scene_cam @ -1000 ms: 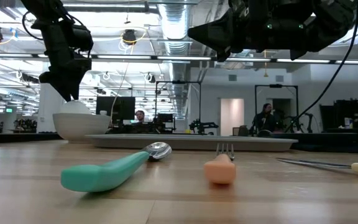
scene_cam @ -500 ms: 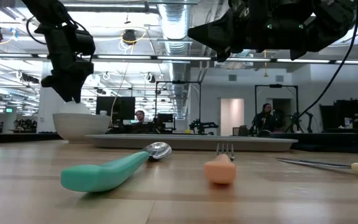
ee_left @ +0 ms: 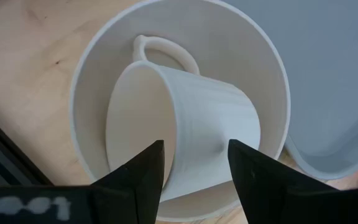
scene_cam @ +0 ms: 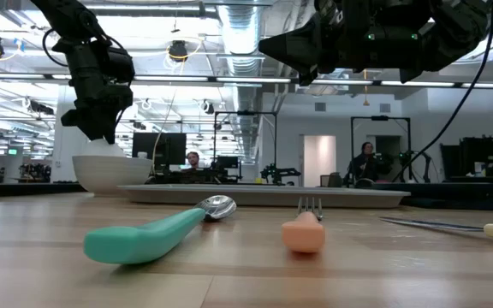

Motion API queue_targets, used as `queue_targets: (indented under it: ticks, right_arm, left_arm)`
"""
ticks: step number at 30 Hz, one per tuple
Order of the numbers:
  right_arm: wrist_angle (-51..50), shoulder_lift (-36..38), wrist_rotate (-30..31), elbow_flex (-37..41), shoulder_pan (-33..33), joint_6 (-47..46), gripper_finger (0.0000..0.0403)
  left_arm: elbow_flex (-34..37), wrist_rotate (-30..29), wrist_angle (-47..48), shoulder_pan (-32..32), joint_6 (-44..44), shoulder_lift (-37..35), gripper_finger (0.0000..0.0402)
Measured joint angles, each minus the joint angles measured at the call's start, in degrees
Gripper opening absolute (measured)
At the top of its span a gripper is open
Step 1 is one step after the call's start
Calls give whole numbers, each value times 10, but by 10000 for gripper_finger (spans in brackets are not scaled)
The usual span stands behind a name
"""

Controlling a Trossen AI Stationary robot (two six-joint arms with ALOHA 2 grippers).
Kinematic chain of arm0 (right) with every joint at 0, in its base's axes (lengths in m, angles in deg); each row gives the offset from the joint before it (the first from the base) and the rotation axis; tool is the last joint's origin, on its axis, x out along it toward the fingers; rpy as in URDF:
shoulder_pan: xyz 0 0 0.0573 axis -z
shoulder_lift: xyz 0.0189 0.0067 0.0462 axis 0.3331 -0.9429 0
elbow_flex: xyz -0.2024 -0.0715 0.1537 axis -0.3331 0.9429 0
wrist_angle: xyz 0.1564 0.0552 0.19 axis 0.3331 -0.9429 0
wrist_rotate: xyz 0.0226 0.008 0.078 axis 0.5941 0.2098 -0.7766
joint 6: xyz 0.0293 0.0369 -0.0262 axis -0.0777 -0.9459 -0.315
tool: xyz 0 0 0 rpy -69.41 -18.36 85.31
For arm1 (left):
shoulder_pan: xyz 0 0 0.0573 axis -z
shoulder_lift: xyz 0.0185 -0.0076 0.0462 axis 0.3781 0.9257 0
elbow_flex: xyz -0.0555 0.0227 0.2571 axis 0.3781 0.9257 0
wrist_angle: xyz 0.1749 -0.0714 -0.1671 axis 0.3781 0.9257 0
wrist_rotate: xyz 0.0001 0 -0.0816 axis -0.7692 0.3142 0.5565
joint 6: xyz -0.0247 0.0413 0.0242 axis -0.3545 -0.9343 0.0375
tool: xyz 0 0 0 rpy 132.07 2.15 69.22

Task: Set up tray
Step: Put the white mug on the top left of the gray serving tray

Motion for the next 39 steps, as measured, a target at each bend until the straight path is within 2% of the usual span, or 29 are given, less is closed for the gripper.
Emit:
queue_targets:
  ticks: [8,11,19,29,39]
  right_arm:
    - [0,0,0,0,0,0,0]
    - [0,0,0,0,0,0,0]
    - [0,0,0,0,0,0,0]
    - [0,0,0,0,0,0,0]
    - [0,0,0,0,0,0,0]
  left_arm:
    - [0,4,8,5,0,0,165]
    - [0,23,8,5,0,0,159]
    - [0,49,7,5,0,-1,111]
    - [0,49,4,5,-1,-1,53]
    - [0,48,4,5,-2,-1,11]
